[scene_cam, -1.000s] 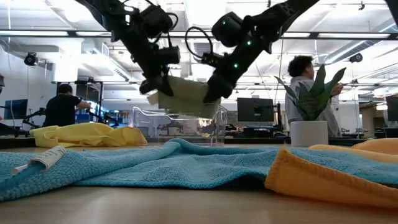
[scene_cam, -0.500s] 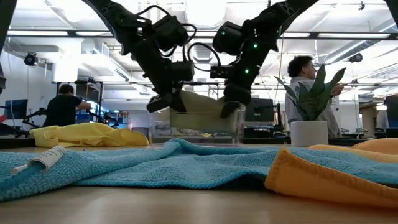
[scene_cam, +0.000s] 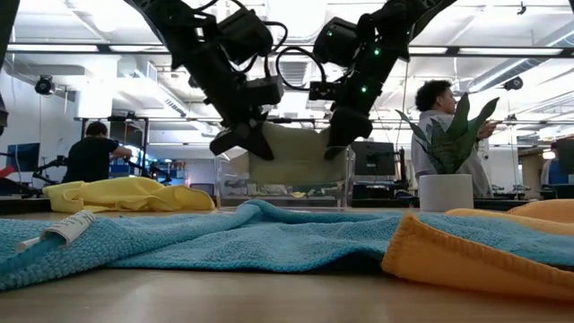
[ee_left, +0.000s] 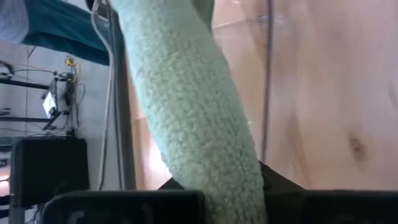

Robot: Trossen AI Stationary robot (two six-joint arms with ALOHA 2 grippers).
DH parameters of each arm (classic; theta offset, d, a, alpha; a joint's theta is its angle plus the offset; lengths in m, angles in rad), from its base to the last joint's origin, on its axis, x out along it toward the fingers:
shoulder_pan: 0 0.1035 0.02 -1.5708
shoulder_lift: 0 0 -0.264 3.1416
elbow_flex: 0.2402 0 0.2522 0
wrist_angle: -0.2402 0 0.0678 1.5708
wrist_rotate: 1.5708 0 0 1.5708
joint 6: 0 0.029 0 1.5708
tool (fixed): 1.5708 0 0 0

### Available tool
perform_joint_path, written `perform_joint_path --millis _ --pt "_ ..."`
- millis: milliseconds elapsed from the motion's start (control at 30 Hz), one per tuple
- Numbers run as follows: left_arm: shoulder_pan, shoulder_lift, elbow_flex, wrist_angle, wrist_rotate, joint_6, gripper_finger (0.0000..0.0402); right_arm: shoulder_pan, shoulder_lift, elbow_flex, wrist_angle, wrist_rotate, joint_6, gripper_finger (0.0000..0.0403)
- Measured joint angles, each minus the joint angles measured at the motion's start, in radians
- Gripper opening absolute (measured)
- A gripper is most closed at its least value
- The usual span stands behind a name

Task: Fold microfiber towels
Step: Put the green folded towel into the transparent bin

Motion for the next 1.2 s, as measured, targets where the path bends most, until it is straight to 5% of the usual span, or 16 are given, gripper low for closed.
perform_joint_path --millis 533,833,967,1200 --pt "-0.096 0.000 0.006 -0.025 0.057 -0.124 0.0005 -0.003 0.000 0.000 0.006 -0.041 -0.016 0.0018" --pt "-0.059 -0.042 0.020 -0.033 -0.190 -0.005 0.0005 -0.003 -0.035 0.002 0.020 -0.011 -0.029 0.0018" --pt "0.000 -0.050 0.019 -0.026 -0.186 0.017 0.0005 -0.003 -0.040 0.002 0.050 0.034 -0.031 0.0018" --pt "0.082 -0.049 0.008 -0.024 -0.028 0.112 0.0005 -0.003 -0.018 0.001 0.064 0.041 -0.082 0.0018"
